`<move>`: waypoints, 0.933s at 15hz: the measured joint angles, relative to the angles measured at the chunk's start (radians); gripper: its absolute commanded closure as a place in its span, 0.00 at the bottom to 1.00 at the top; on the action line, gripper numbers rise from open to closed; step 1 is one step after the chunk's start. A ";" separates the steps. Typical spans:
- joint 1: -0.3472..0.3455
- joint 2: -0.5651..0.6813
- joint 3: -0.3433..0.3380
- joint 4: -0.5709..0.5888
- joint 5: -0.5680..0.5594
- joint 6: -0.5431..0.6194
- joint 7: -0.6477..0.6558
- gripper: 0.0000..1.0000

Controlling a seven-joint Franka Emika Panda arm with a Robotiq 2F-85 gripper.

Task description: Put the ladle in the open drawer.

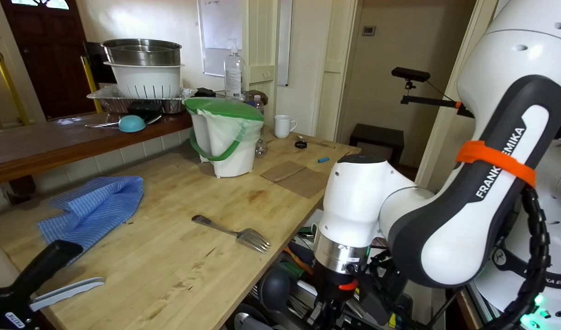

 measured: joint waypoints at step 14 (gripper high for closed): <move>-0.022 0.276 0.006 0.276 0.040 -0.073 -0.119 0.52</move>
